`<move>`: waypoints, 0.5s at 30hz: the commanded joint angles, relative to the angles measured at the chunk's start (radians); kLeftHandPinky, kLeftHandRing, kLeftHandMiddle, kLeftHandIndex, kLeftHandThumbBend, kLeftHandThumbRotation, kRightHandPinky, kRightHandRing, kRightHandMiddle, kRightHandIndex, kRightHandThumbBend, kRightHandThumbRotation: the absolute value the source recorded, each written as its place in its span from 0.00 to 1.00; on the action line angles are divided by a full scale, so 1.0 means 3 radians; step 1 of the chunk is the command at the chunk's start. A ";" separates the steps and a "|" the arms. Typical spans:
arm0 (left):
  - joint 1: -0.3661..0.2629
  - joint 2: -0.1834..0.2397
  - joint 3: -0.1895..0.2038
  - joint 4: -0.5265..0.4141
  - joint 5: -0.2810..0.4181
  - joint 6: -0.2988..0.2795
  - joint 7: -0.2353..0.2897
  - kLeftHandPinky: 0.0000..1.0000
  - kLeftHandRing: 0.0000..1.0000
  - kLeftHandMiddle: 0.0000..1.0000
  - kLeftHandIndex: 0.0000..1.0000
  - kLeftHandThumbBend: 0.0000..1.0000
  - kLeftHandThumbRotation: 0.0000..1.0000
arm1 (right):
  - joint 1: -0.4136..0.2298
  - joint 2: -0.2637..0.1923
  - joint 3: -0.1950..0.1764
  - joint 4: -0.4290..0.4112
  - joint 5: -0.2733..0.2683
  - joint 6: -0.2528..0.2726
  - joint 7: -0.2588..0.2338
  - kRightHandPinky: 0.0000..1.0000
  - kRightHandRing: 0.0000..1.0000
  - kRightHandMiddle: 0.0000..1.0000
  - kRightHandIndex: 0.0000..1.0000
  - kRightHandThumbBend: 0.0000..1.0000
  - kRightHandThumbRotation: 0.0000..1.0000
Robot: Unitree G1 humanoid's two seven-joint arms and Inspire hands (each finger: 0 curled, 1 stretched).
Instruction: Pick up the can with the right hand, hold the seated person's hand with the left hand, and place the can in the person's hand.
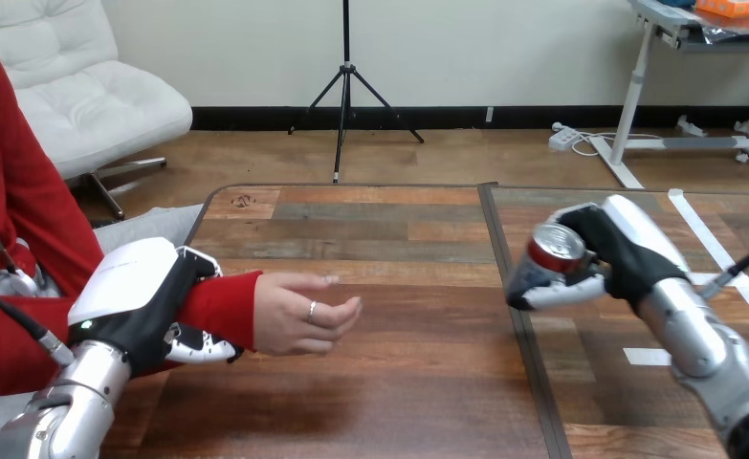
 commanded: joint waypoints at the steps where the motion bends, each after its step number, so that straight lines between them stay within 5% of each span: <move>1: -0.0533 -0.0073 0.0155 -0.0482 -0.0048 -0.0178 0.0231 0.23 0.29 0.36 0.38 0.65 0.00 | -0.0420 0.0085 -0.0055 -0.0285 0.0045 -0.0018 -0.0154 0.31 0.35 0.41 0.46 0.77 0.00; 15: -0.0653 -0.0191 0.0113 -0.0489 -0.0056 -0.0142 0.0205 0.23 0.29 0.36 0.37 0.64 0.00 | -0.0489 0.0276 -0.0056 -0.0380 0.0094 -0.0018 -0.0055 0.28 0.32 0.40 0.45 0.75 0.00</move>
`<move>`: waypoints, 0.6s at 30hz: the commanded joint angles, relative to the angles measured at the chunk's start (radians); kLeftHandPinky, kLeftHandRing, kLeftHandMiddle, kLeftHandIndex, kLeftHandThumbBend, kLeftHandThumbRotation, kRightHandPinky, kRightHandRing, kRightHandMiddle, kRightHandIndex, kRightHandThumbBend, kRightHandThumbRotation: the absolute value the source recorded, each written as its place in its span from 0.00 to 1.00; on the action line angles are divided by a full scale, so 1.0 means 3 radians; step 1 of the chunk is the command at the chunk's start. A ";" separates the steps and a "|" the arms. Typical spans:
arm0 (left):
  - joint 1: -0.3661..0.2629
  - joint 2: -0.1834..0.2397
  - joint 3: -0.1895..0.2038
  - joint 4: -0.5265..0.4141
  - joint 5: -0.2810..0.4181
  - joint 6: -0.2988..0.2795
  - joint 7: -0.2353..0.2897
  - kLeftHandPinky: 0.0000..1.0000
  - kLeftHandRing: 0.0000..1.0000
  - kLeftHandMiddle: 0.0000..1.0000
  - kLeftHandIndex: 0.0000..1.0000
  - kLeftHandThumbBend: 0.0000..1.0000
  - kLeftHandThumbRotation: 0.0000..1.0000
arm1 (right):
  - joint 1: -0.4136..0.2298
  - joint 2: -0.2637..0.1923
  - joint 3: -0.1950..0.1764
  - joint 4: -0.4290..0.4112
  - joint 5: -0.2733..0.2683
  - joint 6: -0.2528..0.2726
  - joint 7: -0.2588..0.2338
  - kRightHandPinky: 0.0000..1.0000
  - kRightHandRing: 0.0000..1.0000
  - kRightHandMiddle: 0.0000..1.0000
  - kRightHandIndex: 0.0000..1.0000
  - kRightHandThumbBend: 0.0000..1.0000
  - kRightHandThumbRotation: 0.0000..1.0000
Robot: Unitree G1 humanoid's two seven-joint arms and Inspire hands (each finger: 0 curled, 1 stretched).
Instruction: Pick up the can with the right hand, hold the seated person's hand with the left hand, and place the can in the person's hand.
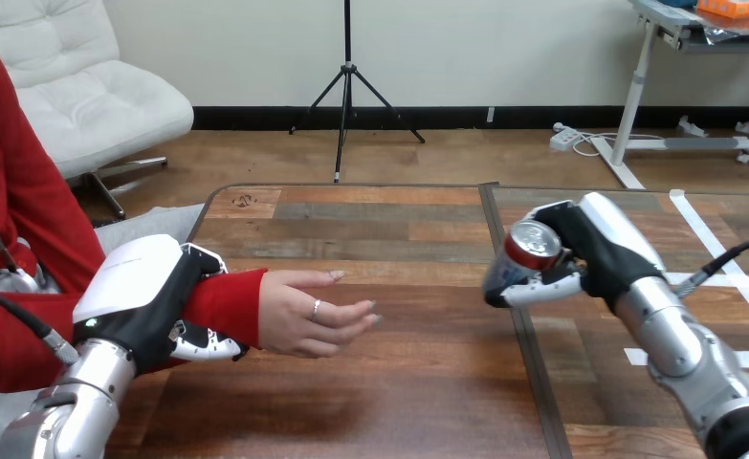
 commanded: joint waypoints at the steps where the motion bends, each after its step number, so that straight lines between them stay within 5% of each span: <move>1: -0.0651 -0.0132 0.0112 -0.0471 -0.0055 -0.0139 0.0202 0.24 0.29 0.36 0.37 0.64 0.00 | -0.0490 0.0097 -0.0062 -0.0326 0.0093 -0.0025 -0.0038 0.28 0.32 0.40 0.45 0.74 0.00; 18: -0.0771 -0.0274 0.0068 -0.0524 -0.0087 -0.0069 0.0079 0.23 0.29 0.36 0.39 0.65 0.00 | -0.0584 0.0311 0.0024 -0.0472 0.0024 0.0003 0.0011 0.30 0.33 0.40 0.44 0.73 0.00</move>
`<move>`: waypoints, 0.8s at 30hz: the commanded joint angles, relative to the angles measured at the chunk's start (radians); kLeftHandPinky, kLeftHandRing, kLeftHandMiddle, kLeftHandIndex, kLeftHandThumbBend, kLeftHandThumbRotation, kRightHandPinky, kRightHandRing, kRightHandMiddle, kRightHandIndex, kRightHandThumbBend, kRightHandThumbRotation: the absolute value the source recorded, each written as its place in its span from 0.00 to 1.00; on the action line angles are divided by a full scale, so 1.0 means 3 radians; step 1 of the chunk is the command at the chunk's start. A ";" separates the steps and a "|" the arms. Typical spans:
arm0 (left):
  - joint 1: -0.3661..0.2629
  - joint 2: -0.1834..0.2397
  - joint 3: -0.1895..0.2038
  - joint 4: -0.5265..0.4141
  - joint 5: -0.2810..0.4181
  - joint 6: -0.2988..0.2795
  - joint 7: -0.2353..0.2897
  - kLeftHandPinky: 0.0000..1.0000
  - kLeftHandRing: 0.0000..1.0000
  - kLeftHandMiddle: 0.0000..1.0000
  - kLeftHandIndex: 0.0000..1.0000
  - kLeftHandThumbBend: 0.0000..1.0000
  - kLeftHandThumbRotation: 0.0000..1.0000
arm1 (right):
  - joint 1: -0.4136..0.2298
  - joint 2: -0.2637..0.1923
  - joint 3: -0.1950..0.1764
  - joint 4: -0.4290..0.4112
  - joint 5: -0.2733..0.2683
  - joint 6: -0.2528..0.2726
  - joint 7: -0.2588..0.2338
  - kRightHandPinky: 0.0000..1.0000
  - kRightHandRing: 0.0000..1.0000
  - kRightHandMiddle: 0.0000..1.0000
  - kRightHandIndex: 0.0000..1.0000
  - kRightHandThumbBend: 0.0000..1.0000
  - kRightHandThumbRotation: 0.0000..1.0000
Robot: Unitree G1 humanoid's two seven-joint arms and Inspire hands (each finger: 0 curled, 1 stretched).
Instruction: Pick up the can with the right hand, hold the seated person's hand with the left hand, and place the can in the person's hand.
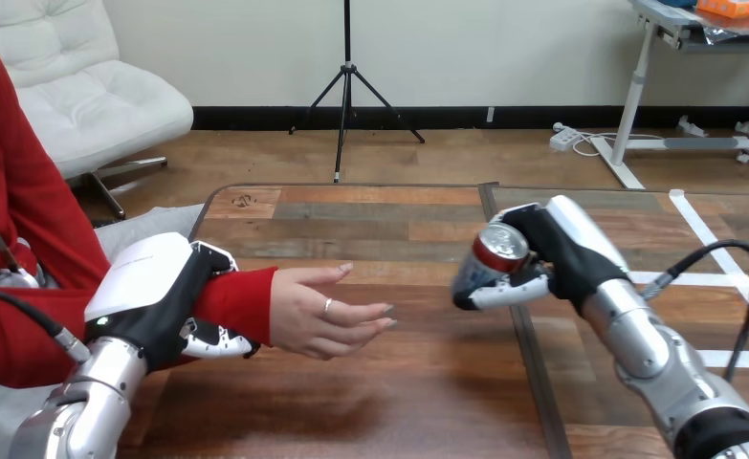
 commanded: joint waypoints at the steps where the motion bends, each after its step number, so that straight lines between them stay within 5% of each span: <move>1: -0.0737 -0.0185 0.0067 -0.0522 -0.0101 -0.0085 0.0096 0.23 0.29 0.36 0.39 0.65 0.00 | -0.0587 0.0123 0.0014 -0.0419 0.0027 -0.0022 -0.0003 0.30 0.33 0.40 0.44 0.72 0.00; 24: -0.0886 -0.0394 0.0009 -0.0548 -0.0068 0.0055 0.0011 0.20 0.26 0.35 0.37 0.63 0.00 | -0.0652 0.0388 0.0095 -0.0588 -0.0038 0.0015 0.0125 0.31 0.34 0.40 0.44 0.75 0.00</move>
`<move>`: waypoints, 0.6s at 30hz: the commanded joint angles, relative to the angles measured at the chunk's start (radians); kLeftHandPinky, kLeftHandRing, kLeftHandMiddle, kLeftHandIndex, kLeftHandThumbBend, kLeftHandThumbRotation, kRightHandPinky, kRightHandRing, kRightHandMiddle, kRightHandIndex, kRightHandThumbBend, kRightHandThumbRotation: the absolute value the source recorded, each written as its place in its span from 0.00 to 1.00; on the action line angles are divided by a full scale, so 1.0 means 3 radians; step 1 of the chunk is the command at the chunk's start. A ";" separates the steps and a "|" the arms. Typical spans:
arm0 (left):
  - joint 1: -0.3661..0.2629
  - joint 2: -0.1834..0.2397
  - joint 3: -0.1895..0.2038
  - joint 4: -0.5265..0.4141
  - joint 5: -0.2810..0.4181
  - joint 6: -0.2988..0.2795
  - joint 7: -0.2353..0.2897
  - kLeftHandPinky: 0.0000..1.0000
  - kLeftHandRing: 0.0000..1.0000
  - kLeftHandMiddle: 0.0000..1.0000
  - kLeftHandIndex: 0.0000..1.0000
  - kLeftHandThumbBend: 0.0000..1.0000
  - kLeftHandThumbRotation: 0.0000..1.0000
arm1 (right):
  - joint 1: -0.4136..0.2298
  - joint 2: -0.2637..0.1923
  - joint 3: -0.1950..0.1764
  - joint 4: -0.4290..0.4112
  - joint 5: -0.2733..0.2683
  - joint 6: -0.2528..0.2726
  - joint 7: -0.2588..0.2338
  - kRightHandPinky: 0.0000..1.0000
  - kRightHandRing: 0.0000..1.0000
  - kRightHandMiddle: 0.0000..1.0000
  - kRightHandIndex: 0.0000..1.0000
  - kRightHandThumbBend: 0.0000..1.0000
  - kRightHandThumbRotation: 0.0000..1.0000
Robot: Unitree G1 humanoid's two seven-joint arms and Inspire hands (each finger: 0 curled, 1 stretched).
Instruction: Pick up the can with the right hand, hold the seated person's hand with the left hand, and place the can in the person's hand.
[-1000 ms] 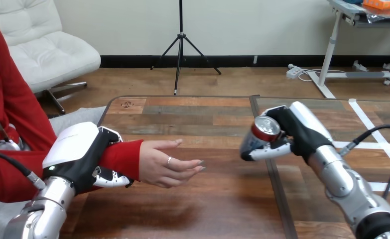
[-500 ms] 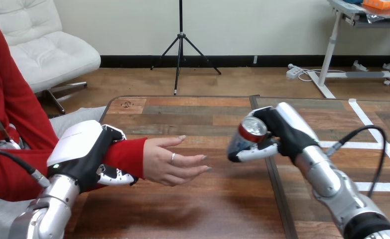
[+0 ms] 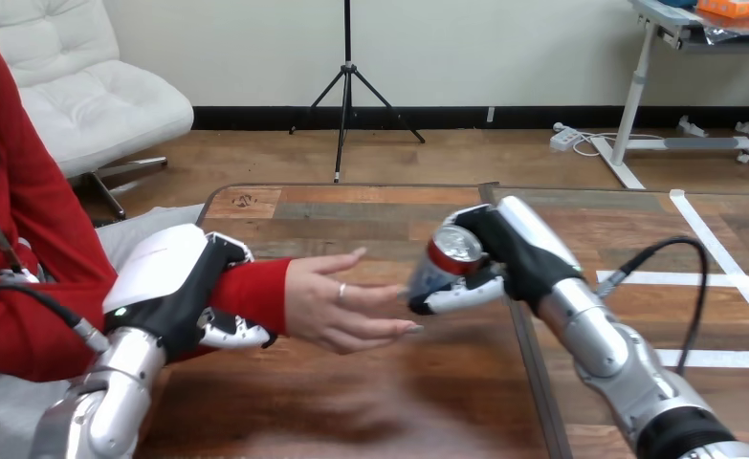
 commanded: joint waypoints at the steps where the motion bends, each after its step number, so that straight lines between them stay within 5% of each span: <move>1: -0.0771 -0.0213 0.0019 -0.0553 -0.0092 -0.0028 0.0053 0.20 0.26 0.35 0.37 0.63 0.00 | -0.0654 0.0114 0.0051 -0.0428 -0.0007 -0.0016 0.0010 0.31 0.34 0.40 0.44 0.75 0.00; 18: -0.0868 -0.0317 0.0022 -0.0540 -0.0114 -0.0029 0.0009 0.20 0.27 0.35 0.37 0.61 0.00 | -0.0715 0.0284 0.0135 -0.0439 -0.0081 -0.0022 0.0003 0.34 0.35 0.40 0.43 0.76 0.00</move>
